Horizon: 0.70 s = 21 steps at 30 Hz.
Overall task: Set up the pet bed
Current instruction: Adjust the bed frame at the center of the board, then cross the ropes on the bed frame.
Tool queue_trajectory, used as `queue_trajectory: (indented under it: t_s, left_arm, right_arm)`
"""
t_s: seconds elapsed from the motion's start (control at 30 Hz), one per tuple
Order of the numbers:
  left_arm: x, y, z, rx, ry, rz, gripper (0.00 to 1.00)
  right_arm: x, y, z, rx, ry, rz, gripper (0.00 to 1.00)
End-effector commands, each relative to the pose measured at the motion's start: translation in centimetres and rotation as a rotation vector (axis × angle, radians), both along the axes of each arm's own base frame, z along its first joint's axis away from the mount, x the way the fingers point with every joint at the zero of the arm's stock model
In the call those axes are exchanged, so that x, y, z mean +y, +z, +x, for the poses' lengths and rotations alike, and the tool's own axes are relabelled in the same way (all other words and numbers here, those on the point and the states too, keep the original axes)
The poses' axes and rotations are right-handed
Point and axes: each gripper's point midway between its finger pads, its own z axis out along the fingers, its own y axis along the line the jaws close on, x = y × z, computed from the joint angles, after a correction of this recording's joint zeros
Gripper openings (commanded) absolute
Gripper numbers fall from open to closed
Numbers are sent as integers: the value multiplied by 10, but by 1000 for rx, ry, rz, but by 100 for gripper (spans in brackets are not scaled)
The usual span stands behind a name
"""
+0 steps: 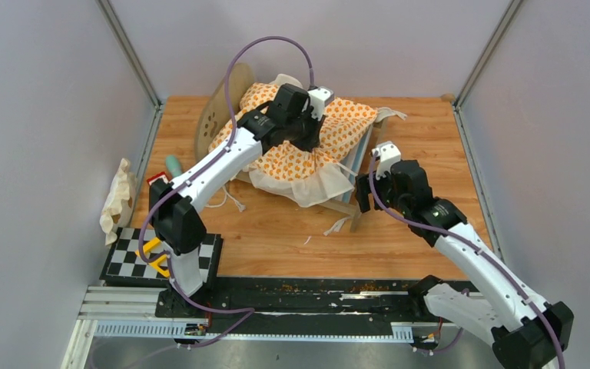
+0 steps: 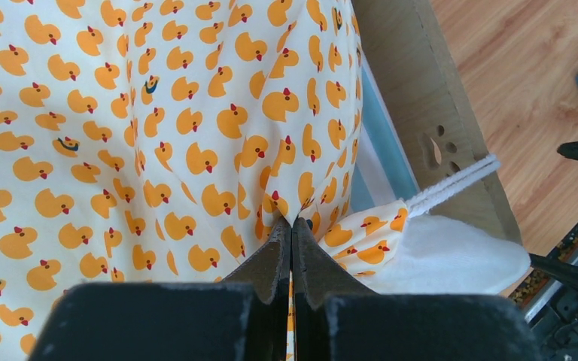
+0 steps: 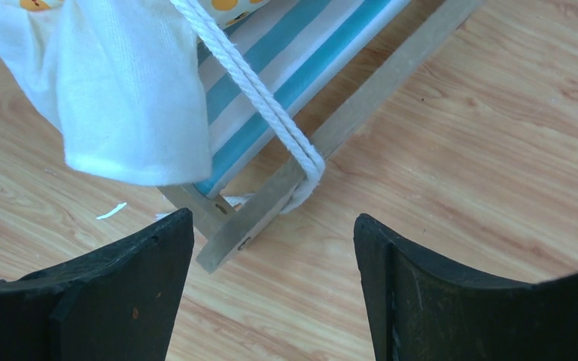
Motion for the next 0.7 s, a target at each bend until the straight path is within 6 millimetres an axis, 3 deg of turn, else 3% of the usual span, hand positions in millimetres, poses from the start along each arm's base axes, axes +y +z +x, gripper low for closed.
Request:
queue_trajectory:
  t_s: [0.0, 0.2, 0.43, 0.57, 0.6, 0.67]
  left_arm:
    - [28, 59, 15, -138, 46, -46, 0]
    - [26, 59, 14, -126, 36, -60, 0]
    - [23, 54, 13, -106, 26, -76, 0]
    - [15, 51, 11, -81, 5, -107, 0]
    - [13, 50, 10, -73, -3, -115, 0]
    - [7, 48, 8, -55, -28, -128, 0]
  right_arm:
    - [18, 29, 29, -143, 88, -9, 77]
    - [21, 11, 55, -139, 49, -52, 73]
    - [26, -4, 70, -140, 30, -57, 62]
    - [23, -3, 77, -163, 8, -71, 41]
    - [23, -1, 77, -169, 7, -73, 33]
    - [20, 4, 80, -180, -11, -76, 9]
